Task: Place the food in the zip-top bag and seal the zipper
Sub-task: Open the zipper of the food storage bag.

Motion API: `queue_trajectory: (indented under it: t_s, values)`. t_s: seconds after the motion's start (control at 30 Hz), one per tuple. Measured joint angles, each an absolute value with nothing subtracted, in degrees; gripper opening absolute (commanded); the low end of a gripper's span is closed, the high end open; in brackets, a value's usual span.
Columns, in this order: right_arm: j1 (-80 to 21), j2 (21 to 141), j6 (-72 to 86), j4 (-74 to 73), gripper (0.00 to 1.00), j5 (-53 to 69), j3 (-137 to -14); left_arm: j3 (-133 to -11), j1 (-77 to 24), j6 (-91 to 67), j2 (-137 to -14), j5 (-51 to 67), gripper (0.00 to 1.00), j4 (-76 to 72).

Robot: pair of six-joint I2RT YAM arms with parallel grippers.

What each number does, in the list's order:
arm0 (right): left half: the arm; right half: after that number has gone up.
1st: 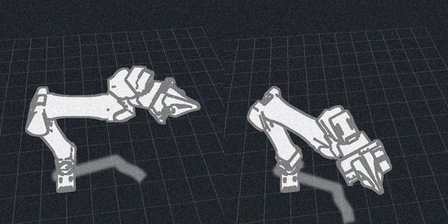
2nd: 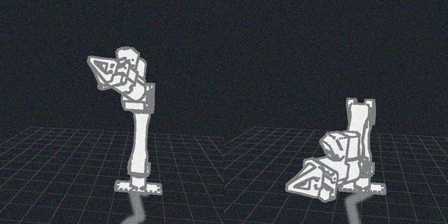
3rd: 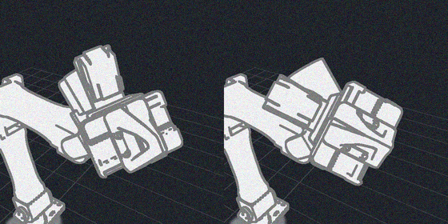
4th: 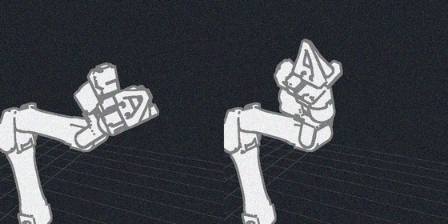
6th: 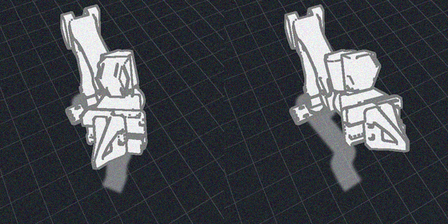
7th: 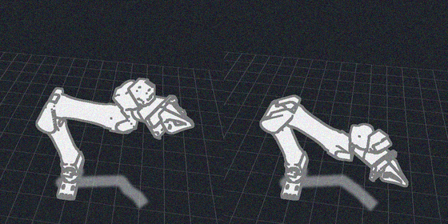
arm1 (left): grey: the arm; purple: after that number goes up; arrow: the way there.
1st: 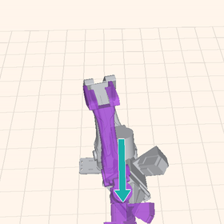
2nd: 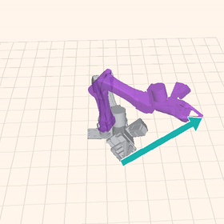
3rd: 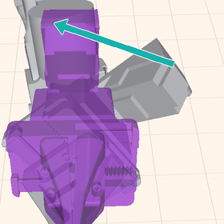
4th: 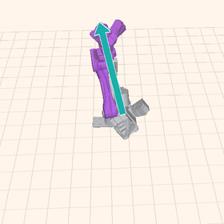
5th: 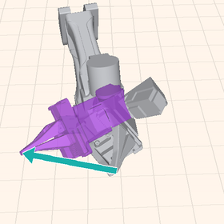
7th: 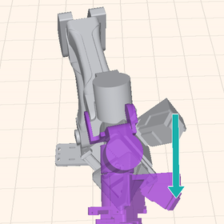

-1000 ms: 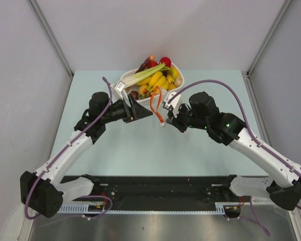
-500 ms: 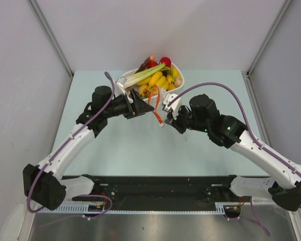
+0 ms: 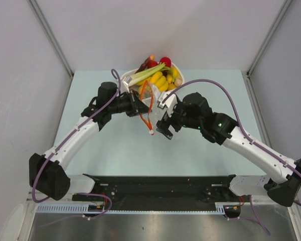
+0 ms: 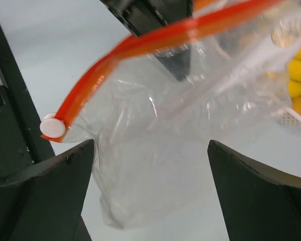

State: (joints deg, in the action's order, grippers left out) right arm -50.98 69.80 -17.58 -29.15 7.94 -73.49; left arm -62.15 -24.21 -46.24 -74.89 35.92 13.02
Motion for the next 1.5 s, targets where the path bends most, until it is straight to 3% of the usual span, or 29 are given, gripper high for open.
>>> queue_trajectory:
  t_s: [0.2, 0.57, 0.7, 0.93, 1.27, 1.3, 1.43, 1.5]
  values:
    - [-42.7, 69.0, -9.8, -32.5, 1.0, 11.6, -74.0, -68.9, -26.0, -36.8, -75.1, 27.8, 0.0, 18.0]
    - [-31.2, 71.2, 8.2, -31.9, 0.95, 20.8, -82.1, -74.4, -42.0, -23.1, -80.5, 5.9, 0.0, 26.3]
    - [-30.9, 71.8, 8.5, -33.8, 0.96, 21.5, -82.2, -74.9, -42.0, -21.8, -82.3, 3.0, 0.0, 27.7]
    - [-28.7, 70.3, 7.7, -38.9, 0.81, 21.3, -82.3, -75.2, -42.4, -20.3, -82.2, 1.4, 0.0, 27.4]
    - [-29.7, 76.2, 14.5, -36.6, 0.82, 21.8, -81.9, -80.2, -44.1, -19.9, -85.3, -2.1, 0.0, 26.6]
    - [-29.8, 76.8, 15.2, -36.3, 0.8, 21.5, -81.8, -80.4, -44.3, -19.9, -85.7, -2.4, 0.0, 26.4]
    - [-29.8, 78.5, 16.8, -35.2, 0.47, 19.9, -81.6, -81.3, -45.3, -19.9, -87.7, -3.4, 0.0, 26.3]
    - [-29.5, 79.1, 17.1, -35.2, 0.35, 18.8, -81.4, -81.4, -45.5, -19.9, -88.1, -3.7, 0.0, 26.3]
